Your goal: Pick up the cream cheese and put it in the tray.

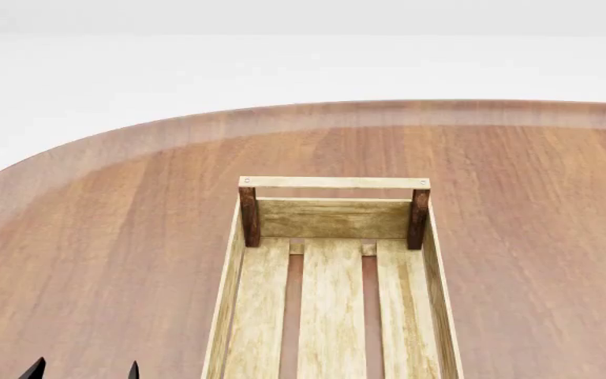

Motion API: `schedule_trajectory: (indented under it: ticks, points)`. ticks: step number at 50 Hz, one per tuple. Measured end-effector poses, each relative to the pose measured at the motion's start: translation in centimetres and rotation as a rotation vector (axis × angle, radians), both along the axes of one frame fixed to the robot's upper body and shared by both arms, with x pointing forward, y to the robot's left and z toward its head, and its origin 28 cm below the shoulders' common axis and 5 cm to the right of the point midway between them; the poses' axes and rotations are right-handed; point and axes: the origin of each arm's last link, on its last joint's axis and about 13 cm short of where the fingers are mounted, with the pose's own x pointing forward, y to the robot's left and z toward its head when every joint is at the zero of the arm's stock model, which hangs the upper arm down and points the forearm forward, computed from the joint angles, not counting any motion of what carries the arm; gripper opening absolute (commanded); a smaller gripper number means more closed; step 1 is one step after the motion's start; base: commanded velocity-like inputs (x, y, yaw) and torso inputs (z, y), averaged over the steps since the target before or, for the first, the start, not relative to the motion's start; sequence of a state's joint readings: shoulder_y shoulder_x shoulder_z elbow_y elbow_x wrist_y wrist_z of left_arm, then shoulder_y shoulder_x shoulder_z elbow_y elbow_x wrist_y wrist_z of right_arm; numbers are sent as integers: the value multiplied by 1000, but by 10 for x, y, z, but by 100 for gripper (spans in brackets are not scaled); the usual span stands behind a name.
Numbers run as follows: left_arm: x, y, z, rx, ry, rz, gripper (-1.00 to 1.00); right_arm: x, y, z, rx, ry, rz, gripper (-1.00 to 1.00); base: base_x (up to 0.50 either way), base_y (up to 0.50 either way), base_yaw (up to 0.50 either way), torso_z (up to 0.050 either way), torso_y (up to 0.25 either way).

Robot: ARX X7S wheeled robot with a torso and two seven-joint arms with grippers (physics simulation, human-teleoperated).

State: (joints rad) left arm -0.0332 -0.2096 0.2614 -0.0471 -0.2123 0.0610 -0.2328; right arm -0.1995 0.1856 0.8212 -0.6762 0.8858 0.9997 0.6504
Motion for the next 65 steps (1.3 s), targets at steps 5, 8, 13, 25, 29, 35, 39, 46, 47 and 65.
schedule_trajectory:
  ticks: [5, 8, 13, 25, 29, 35, 39, 46, 47, 65]
  points:
    - [0, 0, 0, 0, 0, 0, 100, -1, -6, -3, 3, 5, -16, 100, 0, 0, 0, 0, 0]
    - [0, 0, 0, 0, 0, 0, 100, -1, -9, -5, 7, 10, -25, 100, 0, 0, 0, 0, 0]
    - [0, 0, 0, 0, 0, 0, 100, -2, -14, -10, 14, 17, -39, 100, 0, 0, 0, 0, 0]
    - [0, 0, 0, 0, 1, 0, 100, -5, -24, -20, 33, 33, -69, 100, 0, 0, 0, 0, 0]
    - [0, 0, 0, 0, 1, 1, 100, -5, -26, -23, 40, 34, -77, 100, 0, 0, 0, 0, 0]
    - [0, 0, 0, 0, 1, 1, 100, -6, -30, -30, 55, 33, -89, 100, 0, 0, 0, 0, 0]
    - [0, 0, 0, 0, 2, 1, 100, -6, -33, -35, 67, 32, -97, 100, 0, 0, 0, 0, 0]
    - [0, 0, 0, 0, 3, 1, 100, -8, -36, -44, 94, 26, -115, 100, 0, 0, 0, 0, 0]
    - [0, 0, 0, 0, 3, 1, 100, -8, -37, -46, 98, 25, -118, 100, 0, 0, 0, 0, 0]
    - [0, 0, 0, 1, 3, 2, 100, -7, -45, -67, 149, 34, -159, 100, 0, 0, 0, 0, 0]
